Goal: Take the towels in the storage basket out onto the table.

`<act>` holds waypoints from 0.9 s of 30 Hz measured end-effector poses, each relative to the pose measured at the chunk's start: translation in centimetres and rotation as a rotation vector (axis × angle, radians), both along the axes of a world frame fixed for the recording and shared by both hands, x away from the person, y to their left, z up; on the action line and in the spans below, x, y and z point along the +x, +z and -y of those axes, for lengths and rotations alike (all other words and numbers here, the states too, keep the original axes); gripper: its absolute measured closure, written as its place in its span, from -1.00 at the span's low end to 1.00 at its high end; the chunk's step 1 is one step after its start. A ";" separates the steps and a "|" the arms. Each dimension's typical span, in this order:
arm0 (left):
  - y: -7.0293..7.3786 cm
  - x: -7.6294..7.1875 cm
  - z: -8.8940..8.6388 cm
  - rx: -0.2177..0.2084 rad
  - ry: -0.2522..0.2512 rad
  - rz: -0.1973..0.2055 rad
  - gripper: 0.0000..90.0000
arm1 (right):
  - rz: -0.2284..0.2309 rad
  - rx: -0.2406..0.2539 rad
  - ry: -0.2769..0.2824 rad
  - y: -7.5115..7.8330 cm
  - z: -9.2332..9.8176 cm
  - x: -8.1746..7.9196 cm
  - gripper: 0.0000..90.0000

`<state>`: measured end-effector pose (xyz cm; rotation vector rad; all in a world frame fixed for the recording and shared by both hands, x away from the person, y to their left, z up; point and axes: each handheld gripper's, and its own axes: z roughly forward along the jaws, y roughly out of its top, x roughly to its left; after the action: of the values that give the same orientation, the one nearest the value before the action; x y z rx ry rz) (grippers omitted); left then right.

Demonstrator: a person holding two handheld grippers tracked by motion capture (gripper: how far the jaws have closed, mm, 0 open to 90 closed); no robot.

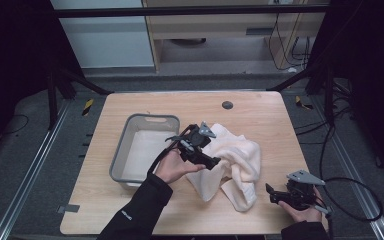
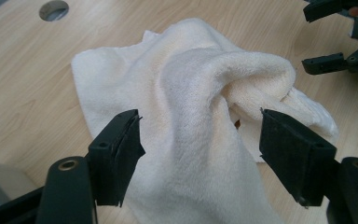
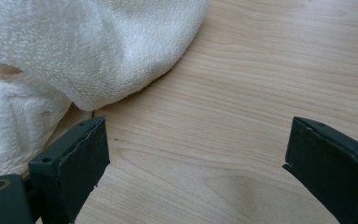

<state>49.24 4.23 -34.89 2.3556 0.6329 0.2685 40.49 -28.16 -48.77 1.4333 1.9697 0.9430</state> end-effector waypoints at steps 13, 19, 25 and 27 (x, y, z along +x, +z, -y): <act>1.0 -1.5 -5.7 -0.147 0.123 0.102 -0.35 | 0.010 0.011 -0.005 0.2 0.0 -0.1 -0.83; 1.0 -2.3 -10.5 -0.219 0.229 0.154 -0.34 | 0.019 0.012 -0.002 0.3 0.0 -0.2 -0.81; 0.3 -3.0 -14.0 -0.252 0.300 0.179 -0.33 | 0.018 0.015 -0.007 0.3 0.0 -0.2 -0.80; -0.1 -3.6 -16.1 -0.276 0.349 0.190 -0.32 | 0.020 0.015 -0.007 0.3 0.0 -0.2 -0.79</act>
<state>45.66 20.33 -34.97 1.9233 0.9227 0.5185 40.31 -28.16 -48.48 1.4323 1.9459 0.9682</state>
